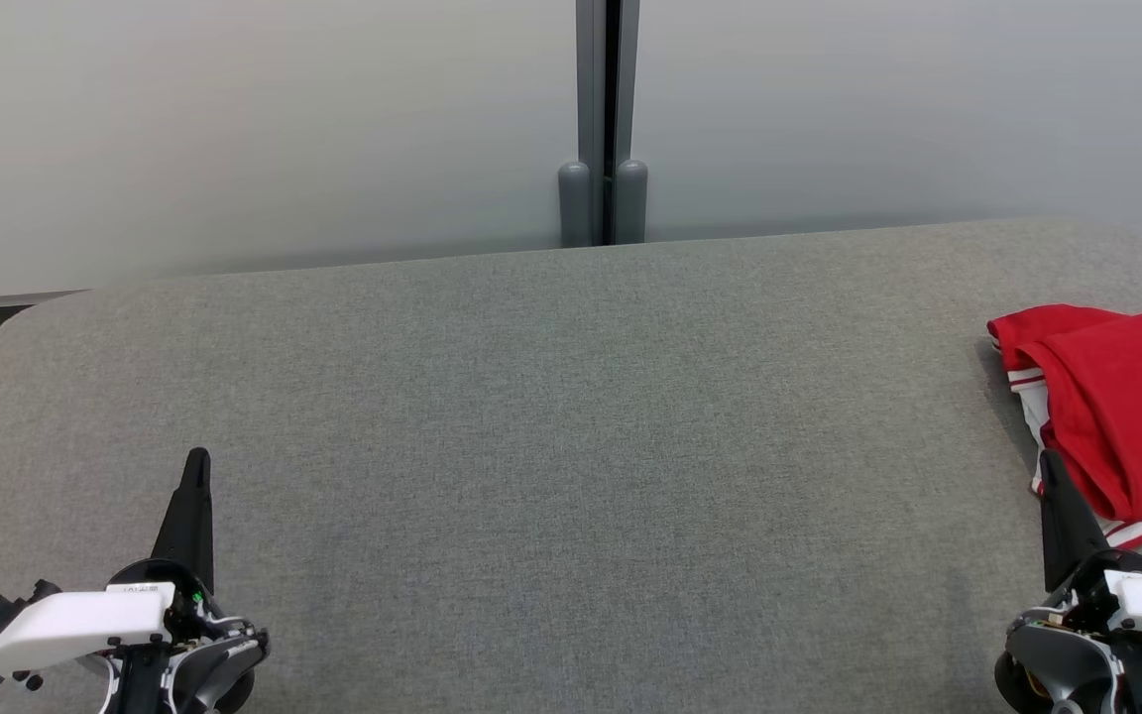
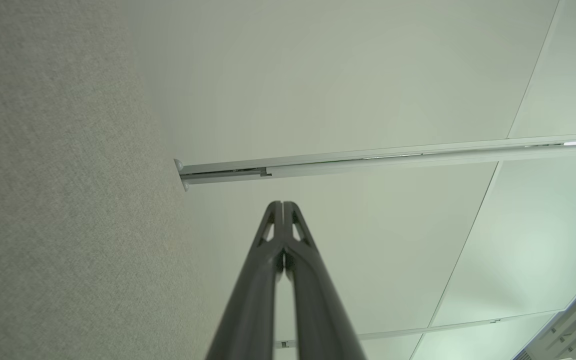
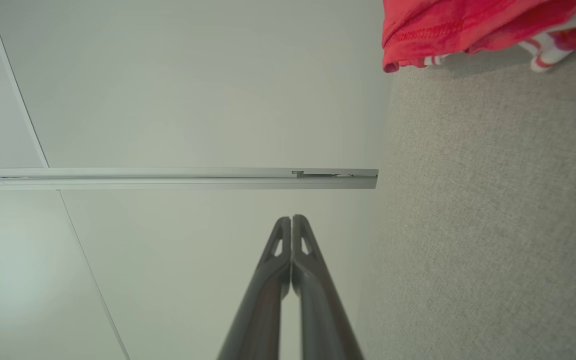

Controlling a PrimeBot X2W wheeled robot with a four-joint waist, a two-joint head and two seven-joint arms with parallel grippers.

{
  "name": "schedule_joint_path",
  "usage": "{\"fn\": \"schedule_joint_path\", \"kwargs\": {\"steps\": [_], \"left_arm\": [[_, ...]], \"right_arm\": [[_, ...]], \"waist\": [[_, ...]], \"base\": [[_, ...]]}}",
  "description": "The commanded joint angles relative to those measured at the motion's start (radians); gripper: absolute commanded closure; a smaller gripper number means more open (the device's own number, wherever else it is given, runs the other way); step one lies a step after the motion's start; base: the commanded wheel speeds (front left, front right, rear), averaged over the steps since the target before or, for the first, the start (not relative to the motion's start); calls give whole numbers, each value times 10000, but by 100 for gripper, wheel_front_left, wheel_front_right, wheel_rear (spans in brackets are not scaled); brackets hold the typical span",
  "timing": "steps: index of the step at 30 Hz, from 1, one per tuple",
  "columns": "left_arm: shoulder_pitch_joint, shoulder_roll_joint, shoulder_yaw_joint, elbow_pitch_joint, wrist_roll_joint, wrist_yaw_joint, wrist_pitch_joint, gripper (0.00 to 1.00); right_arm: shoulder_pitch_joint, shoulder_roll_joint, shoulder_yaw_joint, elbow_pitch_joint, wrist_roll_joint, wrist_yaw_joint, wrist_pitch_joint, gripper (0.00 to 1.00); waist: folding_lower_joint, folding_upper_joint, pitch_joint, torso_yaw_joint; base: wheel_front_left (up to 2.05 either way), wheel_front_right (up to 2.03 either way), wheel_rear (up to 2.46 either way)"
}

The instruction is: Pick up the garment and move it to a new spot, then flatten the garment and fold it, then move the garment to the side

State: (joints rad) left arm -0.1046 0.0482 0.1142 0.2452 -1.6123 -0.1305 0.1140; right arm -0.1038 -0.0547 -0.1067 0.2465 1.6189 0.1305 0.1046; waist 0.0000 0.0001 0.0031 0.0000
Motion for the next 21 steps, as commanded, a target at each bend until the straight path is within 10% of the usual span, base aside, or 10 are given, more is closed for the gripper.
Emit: {"fn": "schedule_joint_path", "kwargs": {"steps": [1,21], "left_arm": [[-94,19,40,11,-7,-31,35,100],[-93,19,38,10,-9,-31,34,100]], "right_arm": [[-102,-11,-10,10,1,4,49,100],[-103,2,-28,12,-28,4,71,100]], "waist": [[0,-1,0,0],[0,-1,0,0]], "base": [[0,0,0],[0,0,0]]}}
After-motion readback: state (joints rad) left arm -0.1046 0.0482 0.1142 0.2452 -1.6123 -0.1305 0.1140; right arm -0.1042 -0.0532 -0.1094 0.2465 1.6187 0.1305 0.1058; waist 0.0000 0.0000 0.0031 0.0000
